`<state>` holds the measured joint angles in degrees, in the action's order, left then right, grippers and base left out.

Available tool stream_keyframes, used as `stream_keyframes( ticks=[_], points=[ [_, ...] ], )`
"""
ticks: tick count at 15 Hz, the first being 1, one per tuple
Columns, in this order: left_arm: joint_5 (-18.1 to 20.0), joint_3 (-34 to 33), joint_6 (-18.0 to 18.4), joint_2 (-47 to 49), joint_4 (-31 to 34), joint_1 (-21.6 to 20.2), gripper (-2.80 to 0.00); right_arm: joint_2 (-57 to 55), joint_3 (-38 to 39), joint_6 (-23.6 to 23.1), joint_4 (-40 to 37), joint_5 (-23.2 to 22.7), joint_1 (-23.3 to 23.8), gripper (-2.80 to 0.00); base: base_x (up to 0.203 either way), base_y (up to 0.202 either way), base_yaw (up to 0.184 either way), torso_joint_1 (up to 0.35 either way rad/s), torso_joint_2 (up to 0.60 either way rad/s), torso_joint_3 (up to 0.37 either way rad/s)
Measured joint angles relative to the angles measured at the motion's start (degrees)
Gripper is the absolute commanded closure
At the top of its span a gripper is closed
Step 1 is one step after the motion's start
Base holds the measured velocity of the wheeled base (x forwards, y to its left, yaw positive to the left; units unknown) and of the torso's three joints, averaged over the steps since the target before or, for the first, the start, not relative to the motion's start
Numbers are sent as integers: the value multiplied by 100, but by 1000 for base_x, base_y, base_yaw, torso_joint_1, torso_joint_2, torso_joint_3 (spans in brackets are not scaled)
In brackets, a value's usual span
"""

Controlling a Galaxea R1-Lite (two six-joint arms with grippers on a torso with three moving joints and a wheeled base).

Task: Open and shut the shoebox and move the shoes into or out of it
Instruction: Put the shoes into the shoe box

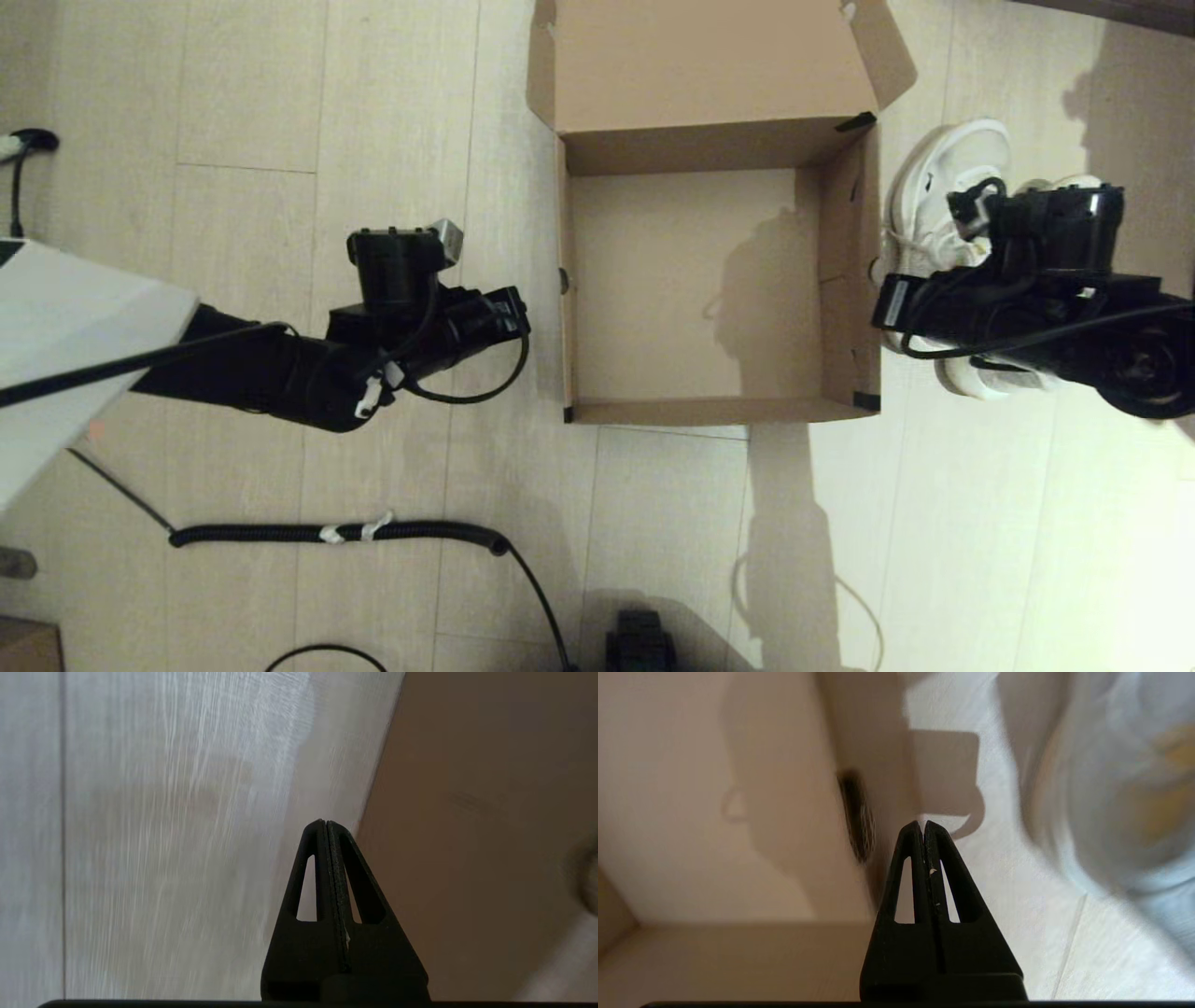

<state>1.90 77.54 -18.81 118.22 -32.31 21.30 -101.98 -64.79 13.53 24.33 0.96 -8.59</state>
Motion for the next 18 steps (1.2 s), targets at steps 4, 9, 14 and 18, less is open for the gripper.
stream_keyframes(
  ticks=[4, 9, 14, 18],
  points=[
    [2, 321, 21, 289, 44, -13, 0, 272, 645, 2, 141, -2, -287, 0, 0, 0, 0, 0, 0, 0],
    [-2, 373, 22, 335, 48, 51, 0, 559, 1099, 11, 144, 38, -581, 0, 0, 0, 0, 0, 0, 0],
    [-9, -239, 16, -4, 39, 410, 0, 771, 1533, 22, 149, 17, -785, 0, 0, 0, 0, 0, 0, 0],
    [-220, -1071, 10, -455, -15, 544, 0, 1090, 2002, 55, 141, 22, -975, 0, 0, 0, 0, 0, 0, 0]
  ],
)
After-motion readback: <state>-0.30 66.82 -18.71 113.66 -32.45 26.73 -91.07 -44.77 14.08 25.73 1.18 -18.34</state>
